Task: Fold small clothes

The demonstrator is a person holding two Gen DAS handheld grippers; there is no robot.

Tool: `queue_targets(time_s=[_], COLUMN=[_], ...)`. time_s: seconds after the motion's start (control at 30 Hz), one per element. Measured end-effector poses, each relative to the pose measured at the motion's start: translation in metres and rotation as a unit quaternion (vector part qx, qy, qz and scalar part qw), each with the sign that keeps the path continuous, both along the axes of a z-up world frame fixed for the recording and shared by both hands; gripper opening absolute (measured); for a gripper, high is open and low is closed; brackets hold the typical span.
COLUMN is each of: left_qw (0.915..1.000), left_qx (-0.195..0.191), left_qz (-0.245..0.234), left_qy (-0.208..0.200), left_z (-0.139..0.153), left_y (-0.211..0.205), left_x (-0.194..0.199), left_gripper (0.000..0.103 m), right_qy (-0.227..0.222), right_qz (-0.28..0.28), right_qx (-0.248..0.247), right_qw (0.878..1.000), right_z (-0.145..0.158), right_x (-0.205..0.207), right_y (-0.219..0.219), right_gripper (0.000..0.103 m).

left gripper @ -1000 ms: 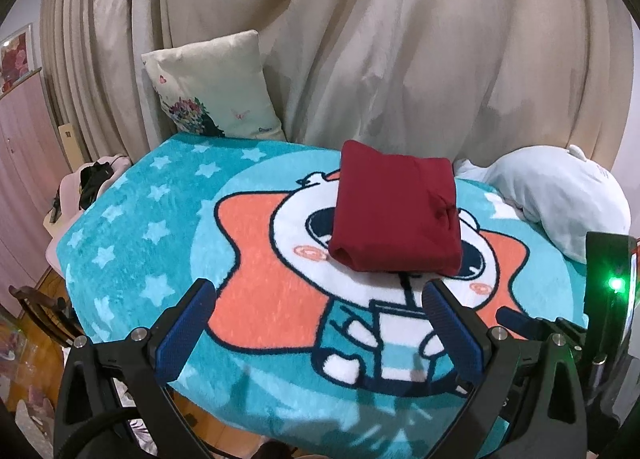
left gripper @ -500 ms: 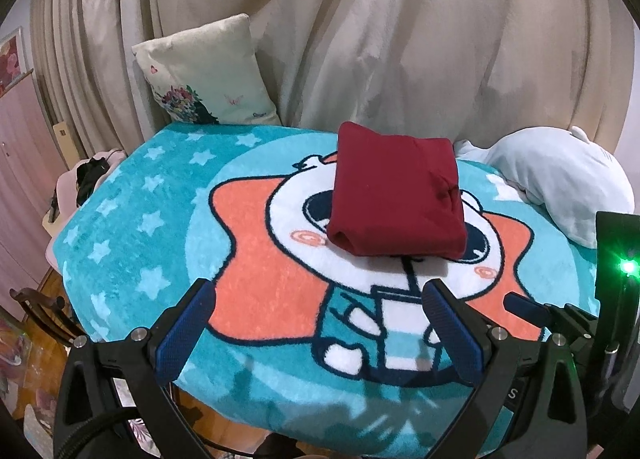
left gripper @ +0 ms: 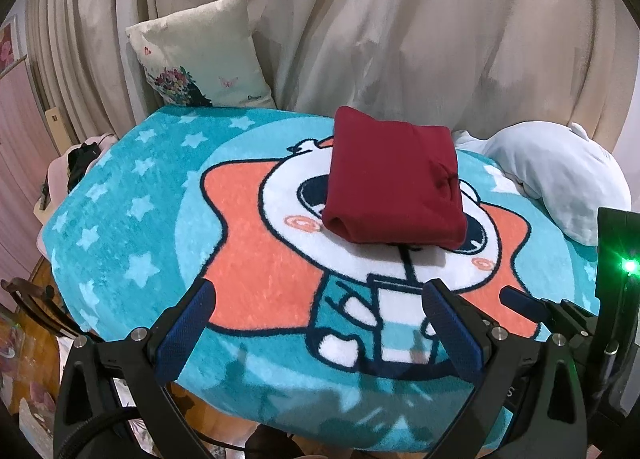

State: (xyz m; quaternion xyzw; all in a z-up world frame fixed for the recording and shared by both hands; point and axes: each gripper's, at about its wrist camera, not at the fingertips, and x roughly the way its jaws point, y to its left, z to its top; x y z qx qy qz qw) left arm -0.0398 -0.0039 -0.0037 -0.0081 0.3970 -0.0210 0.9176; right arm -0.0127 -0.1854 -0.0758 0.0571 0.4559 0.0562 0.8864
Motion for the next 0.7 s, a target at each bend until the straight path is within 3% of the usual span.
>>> queue_targets(time_s=[0.7], left_qw=[0.9996], left_qx=[-0.002], left_qz=[-0.001], left_qy=[0.028], left_z=[-0.010], left_y=[-0.002], left_x=[0.014], left_gripper=[0.103], right_qy=[0.003], right_qz=[-0.002], right_qx=[-0.002], right_qw=[1.000], right_z=[-0.004], right_x=[0.006], right_y=[-0.002], right_gripper=[0.069])
